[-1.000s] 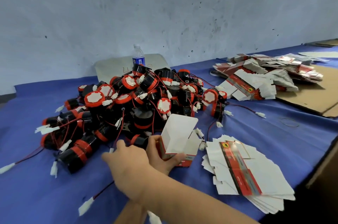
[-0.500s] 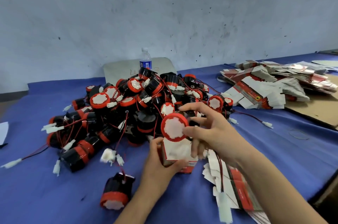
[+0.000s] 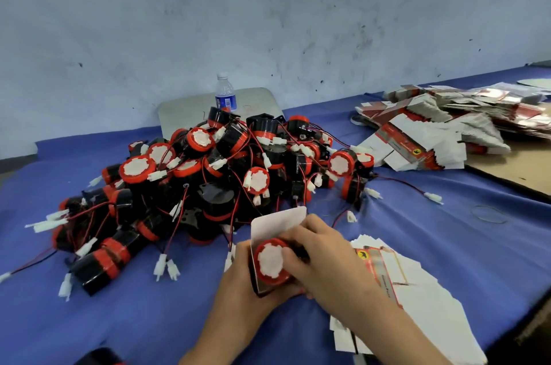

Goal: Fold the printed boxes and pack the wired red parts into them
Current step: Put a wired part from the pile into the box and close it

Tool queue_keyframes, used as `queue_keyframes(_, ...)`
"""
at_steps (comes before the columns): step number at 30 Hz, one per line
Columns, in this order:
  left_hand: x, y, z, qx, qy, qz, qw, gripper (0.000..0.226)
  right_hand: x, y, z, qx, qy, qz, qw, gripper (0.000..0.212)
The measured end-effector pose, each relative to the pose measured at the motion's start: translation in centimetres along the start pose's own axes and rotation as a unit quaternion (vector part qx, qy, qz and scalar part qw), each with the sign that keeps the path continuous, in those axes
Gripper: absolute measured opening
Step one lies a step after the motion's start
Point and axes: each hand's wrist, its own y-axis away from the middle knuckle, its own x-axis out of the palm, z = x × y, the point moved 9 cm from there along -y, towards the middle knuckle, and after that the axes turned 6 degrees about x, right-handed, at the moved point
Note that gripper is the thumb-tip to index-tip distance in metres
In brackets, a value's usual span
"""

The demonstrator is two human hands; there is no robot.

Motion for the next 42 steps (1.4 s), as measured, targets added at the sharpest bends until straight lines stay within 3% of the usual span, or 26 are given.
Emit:
queue_keyframes(8, 0.1, 0.3, 0.3, 0.015, -0.009, 0.009, 1.000, 0.073, 2.6, -0.3, -0.8, 0.027, 0.204, 0.021, 0.978, 0.024)
queue_keyframes(11, 0.1, 0.2, -0.1, 0.034, 0.023, 0.000, 0.999, 0.097, 3.0, -0.2, -0.6, 0.024, 0.242, 0.024, 0.970, 0.027)
queue_keyframes(13, 0.0, 0.5, -0.8, 0.070, 0.008, -0.003, 0.998, 0.115, 2.9, 0.0, -0.9, 0.013, 0.221, 0.045, 0.974, 0.031)
queue_keyframes(15, 0.1, 0.8, -2.0, 0.122, -0.051, 0.004, 0.991, 0.101, 2.7, 0.2, -1.0, -0.003, 0.176, 0.086, 0.981, 0.033)
queue_keyframes(18, 0.2, 0.7, -2.6, 0.164, -0.111, 0.019, 0.980, 0.067, 0.5, 0.3, -0.4, -0.018, -0.064, 0.120, 0.991, 0.044)
queue_keyframes(20, -0.5, 0.4, -2.5, 0.152, -0.104, -0.004, 0.983, 0.057, -2.1, 0.7, -1.1, 0.004, -0.233, 0.110, 0.966, 0.062)
queue_keyframes(21, -0.7, 0.4, -2.4, 0.148, -0.100, -0.017, 0.984, 0.058, -3.0, 0.9, -1.3, -0.009, -0.261, 0.110, 0.959, 0.066)
queue_keyframes(23, -1.0, 0.4, -2.0, 0.135, -0.099, -0.030, 0.985, 0.062, -3.5, 1.3, -1.0, -0.051, -0.242, 0.114, 0.962, 0.063)
queue_keyframes(26, -1.0, 0.6, -1.4, 0.107, -0.093, -0.033, 0.989, 0.072, -1.8, 1.1, -0.5, -0.068, -0.180, 0.143, 0.971, 0.037)
queue_keyframes(29, -1.0, 0.4, -0.8, 0.076, -0.094, -0.037, 0.992, 0.080, -0.7, 0.9, -0.1, -0.094, -0.104, 0.137, 0.981, 0.028)
queue_keyframes(31, -1.0, 0.2, -0.8, 0.073, -0.089, -0.037, 0.993, 0.079, -1.2, 0.9, 0.0, -0.098, -0.132, 0.125, 0.978, 0.027)
queue_keyframes(32, -1.0, 0.2, -0.8, 0.072, -0.084, -0.037, 0.993, 0.079, -1.6, 0.9, -0.1, -0.089, -0.177, 0.118, 0.973, 0.037)
queue_keyframes(35, -1.3, 0.3, -0.9, 0.066, -0.074, -0.044, 0.994, 0.084, -2.9, 0.9, -0.9, -0.079, -0.265, 0.077, 0.958, 0.057)
queue_keyframes(40, -1.1, 0.4, -1.2, 0.072, -0.067, -0.039, 0.994, 0.083, -3.6, 0.8, -0.5, -0.091, -0.234, -0.035, 0.967, 0.023)
queue_keyframes(42, -1.0, 0.4, -1.1, 0.077, -0.069, -0.035, 0.994, 0.083, -3.8, 1.0, -0.3, -0.099, -0.194, -0.058, 0.974, 0.028)
